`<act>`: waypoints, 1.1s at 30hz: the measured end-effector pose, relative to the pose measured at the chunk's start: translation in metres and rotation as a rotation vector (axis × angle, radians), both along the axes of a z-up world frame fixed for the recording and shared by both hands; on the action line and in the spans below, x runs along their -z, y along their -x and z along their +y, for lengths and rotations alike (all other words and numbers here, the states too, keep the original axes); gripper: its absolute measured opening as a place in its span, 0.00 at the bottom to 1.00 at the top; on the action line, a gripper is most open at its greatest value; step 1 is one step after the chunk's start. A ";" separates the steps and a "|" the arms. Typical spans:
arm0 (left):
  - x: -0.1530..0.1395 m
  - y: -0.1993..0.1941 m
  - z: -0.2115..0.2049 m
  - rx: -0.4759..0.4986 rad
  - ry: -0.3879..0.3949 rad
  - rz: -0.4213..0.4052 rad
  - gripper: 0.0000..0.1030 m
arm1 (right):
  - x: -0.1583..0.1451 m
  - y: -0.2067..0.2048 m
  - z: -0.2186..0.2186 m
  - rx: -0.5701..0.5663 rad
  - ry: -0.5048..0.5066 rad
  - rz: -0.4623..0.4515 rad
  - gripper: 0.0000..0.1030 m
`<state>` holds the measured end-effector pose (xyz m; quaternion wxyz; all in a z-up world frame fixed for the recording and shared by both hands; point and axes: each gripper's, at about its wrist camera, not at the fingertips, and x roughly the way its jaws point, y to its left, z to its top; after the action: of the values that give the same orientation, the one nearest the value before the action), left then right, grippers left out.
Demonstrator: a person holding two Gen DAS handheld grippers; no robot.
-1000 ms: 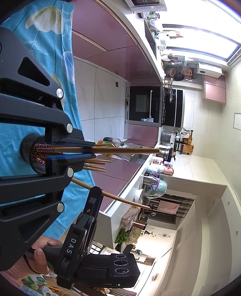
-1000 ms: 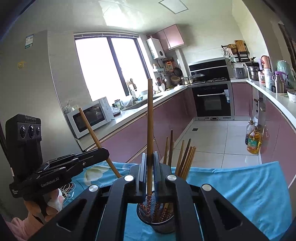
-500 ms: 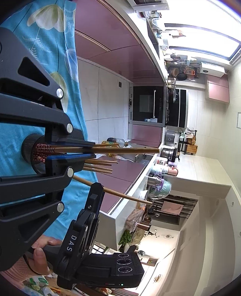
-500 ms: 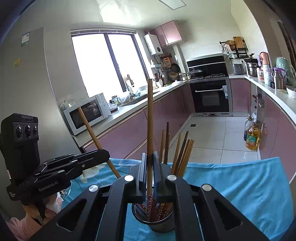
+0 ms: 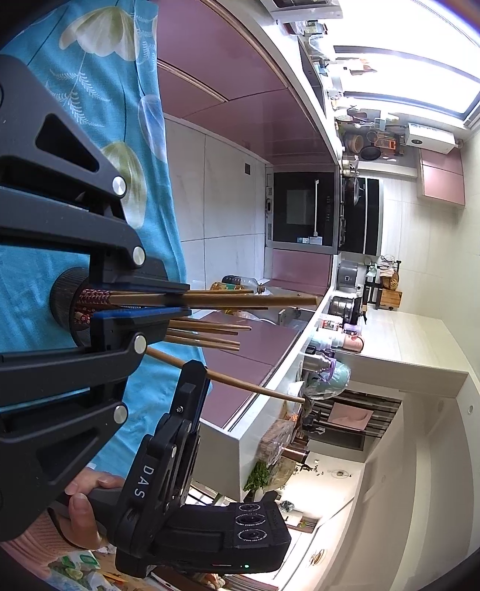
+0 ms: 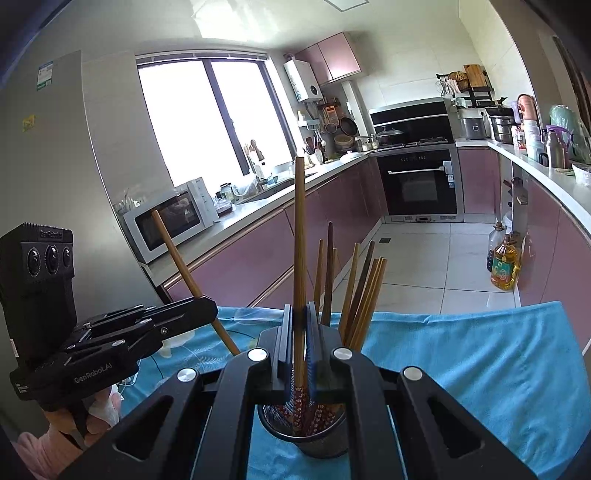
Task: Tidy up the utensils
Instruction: 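Lower both chopsticks into the mesh cup among the others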
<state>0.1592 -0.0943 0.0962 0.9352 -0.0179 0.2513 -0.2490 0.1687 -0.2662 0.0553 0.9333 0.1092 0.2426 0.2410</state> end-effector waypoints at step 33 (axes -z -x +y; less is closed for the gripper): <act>0.027 -0.014 0.001 0.025 -0.052 0.050 0.07 | 0.020 -0.011 0.001 -0.007 -0.001 0.047 0.05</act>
<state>0.1733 -0.0929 0.0690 0.9256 0.0035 0.2813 -0.2534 0.1795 -0.2650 0.0349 0.9264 0.1144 0.2650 0.2418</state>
